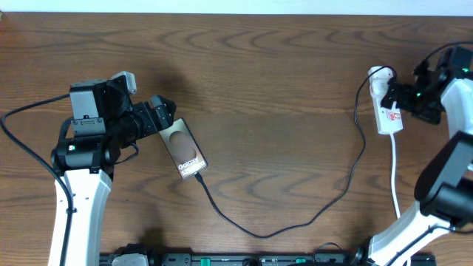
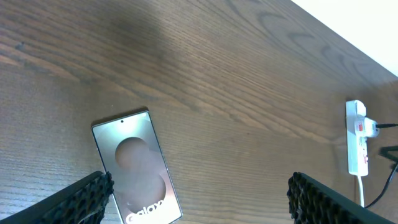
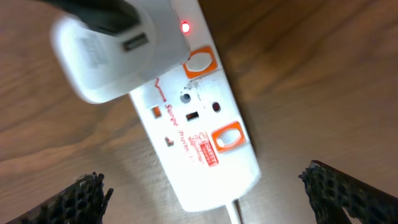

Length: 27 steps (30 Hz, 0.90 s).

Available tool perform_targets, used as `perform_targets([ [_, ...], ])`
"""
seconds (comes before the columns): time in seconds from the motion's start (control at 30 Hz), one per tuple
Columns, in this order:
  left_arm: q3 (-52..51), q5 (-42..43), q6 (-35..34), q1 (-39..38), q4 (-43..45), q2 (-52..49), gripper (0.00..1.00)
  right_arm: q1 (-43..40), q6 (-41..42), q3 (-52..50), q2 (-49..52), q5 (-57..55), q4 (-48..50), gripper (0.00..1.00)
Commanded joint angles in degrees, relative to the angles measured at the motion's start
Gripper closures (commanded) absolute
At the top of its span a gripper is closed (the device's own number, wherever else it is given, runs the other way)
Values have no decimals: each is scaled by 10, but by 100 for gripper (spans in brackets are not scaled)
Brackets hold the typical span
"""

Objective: Plug charger to phone and switch on socket
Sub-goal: 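Lift the right gripper up and away from the power strip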

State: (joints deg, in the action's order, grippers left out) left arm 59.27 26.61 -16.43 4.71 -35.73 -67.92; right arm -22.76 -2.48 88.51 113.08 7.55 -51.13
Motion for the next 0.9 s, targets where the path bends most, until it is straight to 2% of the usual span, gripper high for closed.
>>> perform_targets([
  [0.0,7,-7,10,-2,0,6,8,-2,8,-1,-66,-29,-14,1],
  [0.23,7,-7,10,-2,0,6,8,-2,7,-1,-168,-42,-72,1],
  [0.57,7,-7,10,-2,-1,6,8,0,8,-1,-263,-42,-131,1],
  [0.87,7,-7,10,-2,0,6,8,0,7,-1,-271,-42,-143,1],
])
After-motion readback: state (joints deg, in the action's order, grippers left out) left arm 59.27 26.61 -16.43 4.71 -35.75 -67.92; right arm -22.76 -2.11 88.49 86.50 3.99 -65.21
